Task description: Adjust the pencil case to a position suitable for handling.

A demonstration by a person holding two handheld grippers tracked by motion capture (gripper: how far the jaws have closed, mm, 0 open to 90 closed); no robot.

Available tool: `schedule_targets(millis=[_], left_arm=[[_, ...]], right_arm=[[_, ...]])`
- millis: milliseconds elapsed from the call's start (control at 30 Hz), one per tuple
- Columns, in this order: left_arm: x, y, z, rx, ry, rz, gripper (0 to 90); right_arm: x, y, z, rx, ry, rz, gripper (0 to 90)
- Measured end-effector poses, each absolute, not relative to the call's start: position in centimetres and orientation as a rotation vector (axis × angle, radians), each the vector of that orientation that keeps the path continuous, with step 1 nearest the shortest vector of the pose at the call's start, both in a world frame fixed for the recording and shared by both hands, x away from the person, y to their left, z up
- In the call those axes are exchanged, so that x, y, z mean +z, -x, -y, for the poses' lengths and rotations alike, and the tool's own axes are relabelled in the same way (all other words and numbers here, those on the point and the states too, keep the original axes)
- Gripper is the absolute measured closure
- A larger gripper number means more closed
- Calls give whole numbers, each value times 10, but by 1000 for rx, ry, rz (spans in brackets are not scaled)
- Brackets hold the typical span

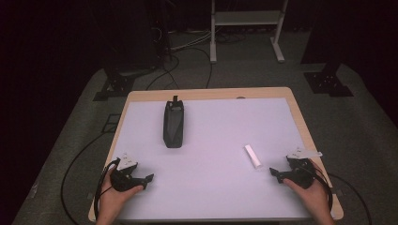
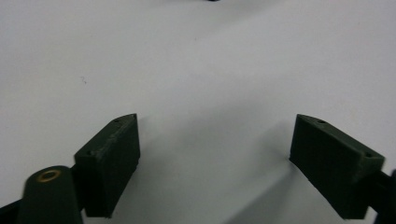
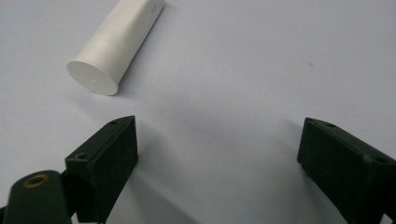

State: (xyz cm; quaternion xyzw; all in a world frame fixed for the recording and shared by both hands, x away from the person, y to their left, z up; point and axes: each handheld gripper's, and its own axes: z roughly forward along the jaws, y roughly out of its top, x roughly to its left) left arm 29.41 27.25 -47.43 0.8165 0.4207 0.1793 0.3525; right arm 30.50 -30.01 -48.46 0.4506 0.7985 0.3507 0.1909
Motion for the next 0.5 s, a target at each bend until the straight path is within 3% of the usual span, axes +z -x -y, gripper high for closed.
schedule_targets(millis=[167,500], left_arm=[[-469,-295,-272,464,-2101,-1091,217],[-453,-302,-270,458,-2045,-1119,231]], right_arm=[[-485,-305,300,985,-1265,-2243,113],[-485,-305,300,985,-1266,-2243,113]])
